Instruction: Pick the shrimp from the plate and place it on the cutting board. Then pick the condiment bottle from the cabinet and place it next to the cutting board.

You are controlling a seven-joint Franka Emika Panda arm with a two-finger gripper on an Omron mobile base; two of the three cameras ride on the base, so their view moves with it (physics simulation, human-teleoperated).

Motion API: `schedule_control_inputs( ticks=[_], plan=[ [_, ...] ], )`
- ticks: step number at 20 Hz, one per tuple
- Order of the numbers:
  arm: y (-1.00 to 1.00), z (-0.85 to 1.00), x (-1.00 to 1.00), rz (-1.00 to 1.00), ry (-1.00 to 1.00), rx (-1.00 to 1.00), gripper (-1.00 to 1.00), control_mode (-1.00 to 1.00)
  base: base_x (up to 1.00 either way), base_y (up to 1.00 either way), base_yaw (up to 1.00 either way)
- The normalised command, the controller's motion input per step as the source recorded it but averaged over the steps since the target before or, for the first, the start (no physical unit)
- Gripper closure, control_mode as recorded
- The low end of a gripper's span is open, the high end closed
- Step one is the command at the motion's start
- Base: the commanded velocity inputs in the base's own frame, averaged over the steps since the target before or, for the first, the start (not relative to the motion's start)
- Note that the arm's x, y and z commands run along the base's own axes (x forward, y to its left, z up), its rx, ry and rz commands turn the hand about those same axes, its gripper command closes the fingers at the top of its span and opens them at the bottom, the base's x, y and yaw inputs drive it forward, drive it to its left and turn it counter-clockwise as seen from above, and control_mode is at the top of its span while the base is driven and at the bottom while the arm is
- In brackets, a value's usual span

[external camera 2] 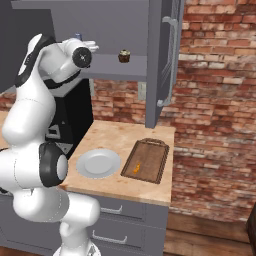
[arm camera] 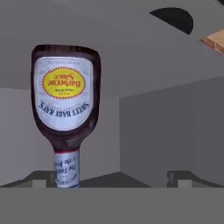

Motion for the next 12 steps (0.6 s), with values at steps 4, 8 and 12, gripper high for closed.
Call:
schedule_control_inputs(
  ticks=[4,8,12],
  plan=[
    [0.01,0.15,0.0,0.0,0.01,0.04,-1.0,-1.0,0.0,0.0,0.0],
    [0.01,0.13,0.0,0.0,0.01,0.04,-1.0,-1.0,0.0,0.0,0.0],
    [0.05,0.11,0.0,0.0,0.02,0.03,-1.0,-1.0,0.0,0.0,0.0]
  ],
)
